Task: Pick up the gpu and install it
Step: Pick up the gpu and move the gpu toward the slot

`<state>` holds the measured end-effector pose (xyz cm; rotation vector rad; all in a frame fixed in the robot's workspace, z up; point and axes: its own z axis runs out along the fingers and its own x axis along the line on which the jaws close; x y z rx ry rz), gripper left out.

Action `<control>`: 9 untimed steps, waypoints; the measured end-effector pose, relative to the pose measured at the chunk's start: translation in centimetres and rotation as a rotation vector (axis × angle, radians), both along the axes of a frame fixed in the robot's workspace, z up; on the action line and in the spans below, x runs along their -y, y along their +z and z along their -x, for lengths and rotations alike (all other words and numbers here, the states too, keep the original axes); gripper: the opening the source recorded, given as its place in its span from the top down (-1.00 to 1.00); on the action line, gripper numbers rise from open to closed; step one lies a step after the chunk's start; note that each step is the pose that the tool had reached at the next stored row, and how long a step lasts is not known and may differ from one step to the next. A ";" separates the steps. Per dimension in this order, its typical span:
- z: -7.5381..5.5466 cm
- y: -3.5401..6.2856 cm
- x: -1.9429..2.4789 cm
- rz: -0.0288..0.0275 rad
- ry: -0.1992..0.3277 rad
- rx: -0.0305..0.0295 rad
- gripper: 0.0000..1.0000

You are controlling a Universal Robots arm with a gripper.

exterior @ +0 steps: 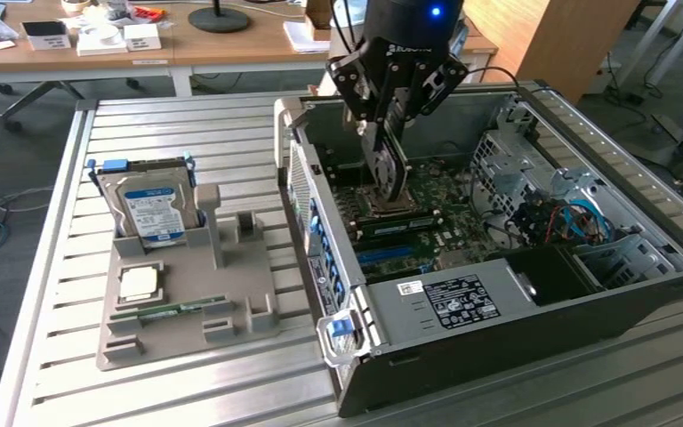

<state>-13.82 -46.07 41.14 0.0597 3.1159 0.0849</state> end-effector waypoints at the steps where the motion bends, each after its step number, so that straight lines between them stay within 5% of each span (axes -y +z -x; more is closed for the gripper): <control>1: -0.1 -0.01 0.00 -0.0001 0.000 0.0001 0.47; 9: -0.9 0.00 0.01 0.0000 0.000 0.0000 0.47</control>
